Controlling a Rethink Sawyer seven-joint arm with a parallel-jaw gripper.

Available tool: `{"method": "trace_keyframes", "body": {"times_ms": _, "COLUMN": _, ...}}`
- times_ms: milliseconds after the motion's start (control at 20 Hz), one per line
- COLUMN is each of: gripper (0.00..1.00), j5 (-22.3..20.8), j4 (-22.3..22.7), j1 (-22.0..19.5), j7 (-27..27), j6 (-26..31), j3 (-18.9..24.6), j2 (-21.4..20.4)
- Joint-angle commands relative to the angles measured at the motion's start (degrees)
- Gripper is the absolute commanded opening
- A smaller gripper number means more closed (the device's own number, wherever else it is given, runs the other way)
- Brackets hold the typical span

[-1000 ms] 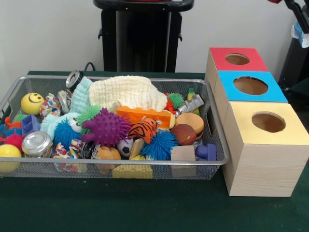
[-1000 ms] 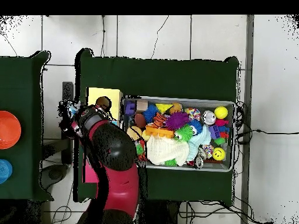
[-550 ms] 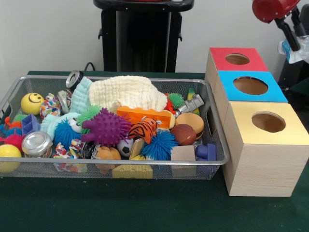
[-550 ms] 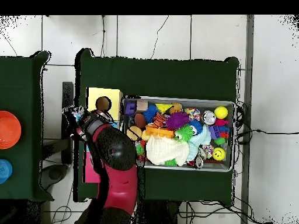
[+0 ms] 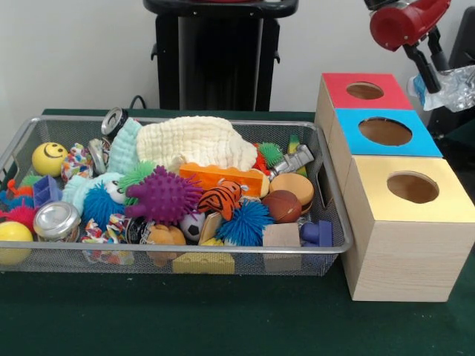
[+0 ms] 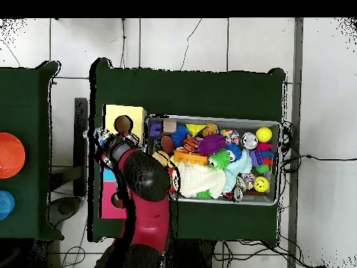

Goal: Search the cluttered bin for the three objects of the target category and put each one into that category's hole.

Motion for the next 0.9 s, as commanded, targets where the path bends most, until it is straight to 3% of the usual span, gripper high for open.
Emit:
{"method": "trace_keyframes", "body": {"times_ms": 50, "gripper": 0.00, "j5": 2.33, "j4": 4.32, "j1": -2.84, "j7": -20.26, "j6": 1.26, "j3": 5.35, "j2": 2.92}}
{"method": "trace_keyframes", "body": {"times_ms": 500, "gripper": 0.00, "j5": 0.88, "j4": 4.97, "j1": -5.20, "j7": -23.87, "j6": 2.97, "j3": 5.67, "j2": 3.75}}
{"method": "trace_keyframes", "body": {"times_ms": 900, "gripper": 0.00, "j5": 3.85, "j4": 5.47, "j1": -5.37, "j7": -27.06, "j6": 3.53, "j3": 6.69, "j2": 4.82}}
